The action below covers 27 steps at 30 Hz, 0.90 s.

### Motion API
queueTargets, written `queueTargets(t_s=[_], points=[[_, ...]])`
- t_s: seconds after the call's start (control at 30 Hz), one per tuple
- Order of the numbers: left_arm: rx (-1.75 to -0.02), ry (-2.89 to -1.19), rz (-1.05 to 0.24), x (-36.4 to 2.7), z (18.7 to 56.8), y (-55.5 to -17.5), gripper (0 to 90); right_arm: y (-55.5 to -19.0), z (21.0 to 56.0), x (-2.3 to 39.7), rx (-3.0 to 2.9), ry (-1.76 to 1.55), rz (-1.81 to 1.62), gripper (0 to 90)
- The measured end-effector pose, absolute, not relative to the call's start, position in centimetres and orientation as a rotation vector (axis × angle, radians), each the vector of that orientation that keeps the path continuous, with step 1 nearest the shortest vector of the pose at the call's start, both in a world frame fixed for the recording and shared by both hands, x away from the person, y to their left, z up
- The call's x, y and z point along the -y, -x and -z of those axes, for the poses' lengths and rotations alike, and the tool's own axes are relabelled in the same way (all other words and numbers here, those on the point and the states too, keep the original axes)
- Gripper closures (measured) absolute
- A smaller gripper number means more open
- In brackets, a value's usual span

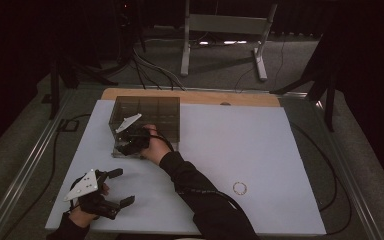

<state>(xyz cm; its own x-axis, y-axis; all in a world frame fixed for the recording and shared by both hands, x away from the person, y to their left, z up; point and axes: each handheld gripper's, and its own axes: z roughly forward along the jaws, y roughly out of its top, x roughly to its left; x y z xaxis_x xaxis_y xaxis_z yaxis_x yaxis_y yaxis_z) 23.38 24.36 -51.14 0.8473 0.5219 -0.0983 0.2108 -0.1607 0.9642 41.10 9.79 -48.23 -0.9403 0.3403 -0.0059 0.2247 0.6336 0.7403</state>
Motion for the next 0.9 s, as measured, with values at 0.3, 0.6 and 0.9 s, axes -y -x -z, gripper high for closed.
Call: queueTargets(t_s=[0.3,0.6,0.9], points=[[-0.569,-1.747,-0.303,-24.3,51.2,-23.4,0.6,-39.7,45.4,-7.5,-2.667,-0.529,-1.371,33.2],[-0.579,-1.743,-0.308,-24.2,51.1,-23.5,0.6,-38.7,44.5,-4.1,-2.676,-0.575,-1.452,16.1],[-0.579,-1.752,-0.31,-24.3,51.2,-23.5,0.6,-37.4,43.5,-1.4,-2.672,-0.586,-1.452,10.5]])
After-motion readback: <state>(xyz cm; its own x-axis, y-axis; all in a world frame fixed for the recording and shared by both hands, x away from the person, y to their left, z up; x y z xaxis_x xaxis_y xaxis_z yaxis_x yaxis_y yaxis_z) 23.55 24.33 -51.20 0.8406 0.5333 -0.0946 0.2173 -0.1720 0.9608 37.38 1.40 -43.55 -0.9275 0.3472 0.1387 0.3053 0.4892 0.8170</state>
